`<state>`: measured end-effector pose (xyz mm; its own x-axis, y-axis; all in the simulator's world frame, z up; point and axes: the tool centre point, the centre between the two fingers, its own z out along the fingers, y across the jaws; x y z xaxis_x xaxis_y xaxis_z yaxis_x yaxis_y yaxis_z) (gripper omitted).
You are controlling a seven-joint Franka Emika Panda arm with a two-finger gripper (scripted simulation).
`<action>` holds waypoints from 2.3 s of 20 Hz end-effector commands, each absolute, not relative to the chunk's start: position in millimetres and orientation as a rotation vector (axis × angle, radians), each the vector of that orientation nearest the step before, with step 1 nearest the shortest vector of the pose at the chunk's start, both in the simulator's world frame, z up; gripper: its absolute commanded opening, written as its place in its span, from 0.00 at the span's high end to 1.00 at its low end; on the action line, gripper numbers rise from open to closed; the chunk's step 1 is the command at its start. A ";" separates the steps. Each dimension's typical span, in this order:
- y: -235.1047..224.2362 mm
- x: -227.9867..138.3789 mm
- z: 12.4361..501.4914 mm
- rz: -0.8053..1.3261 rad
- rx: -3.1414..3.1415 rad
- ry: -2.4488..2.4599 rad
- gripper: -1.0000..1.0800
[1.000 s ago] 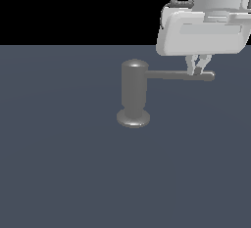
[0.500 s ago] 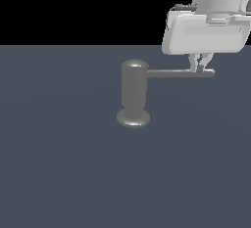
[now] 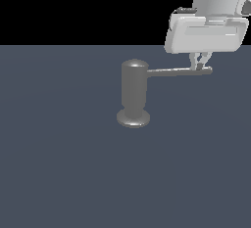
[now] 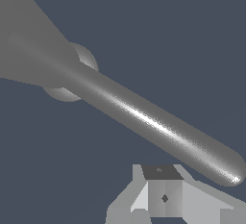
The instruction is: Turn on the faucet by rotating a designated handle.
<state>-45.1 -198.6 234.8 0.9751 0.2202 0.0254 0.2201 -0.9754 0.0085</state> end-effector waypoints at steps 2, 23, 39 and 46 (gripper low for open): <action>-201.5 -35.3 227.8 0.025 3.118 0.352 1.00; -232.9 15.6 222.7 0.008 3.123 0.331 1.00; -227.9 56.2 233.3 0.032 3.122 0.347 1.00; -220.9 76.7 231.3 0.027 3.123 0.343 1.00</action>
